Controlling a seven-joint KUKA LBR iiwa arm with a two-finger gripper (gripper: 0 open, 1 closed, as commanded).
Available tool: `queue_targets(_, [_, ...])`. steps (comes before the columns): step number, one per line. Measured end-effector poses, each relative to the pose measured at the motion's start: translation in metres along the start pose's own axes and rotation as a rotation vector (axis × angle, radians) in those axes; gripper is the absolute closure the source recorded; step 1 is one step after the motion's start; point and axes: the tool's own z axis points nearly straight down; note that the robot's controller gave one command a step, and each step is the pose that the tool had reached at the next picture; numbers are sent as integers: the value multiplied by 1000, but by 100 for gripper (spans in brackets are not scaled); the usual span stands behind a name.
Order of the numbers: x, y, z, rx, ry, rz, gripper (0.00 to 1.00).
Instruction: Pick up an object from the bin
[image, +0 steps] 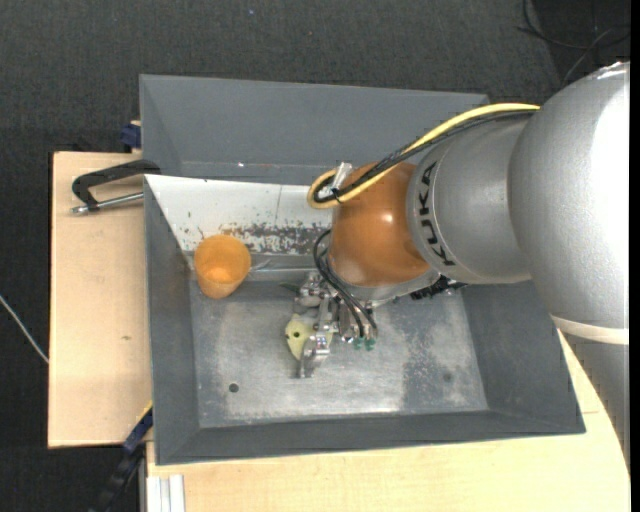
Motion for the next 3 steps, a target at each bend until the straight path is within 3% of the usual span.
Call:
queue_targets(1, [-2, -1, -1, 0, -5, 2, 100])
queue_targets(3, [-4, 1, -32, 0, -1, 2, 100])
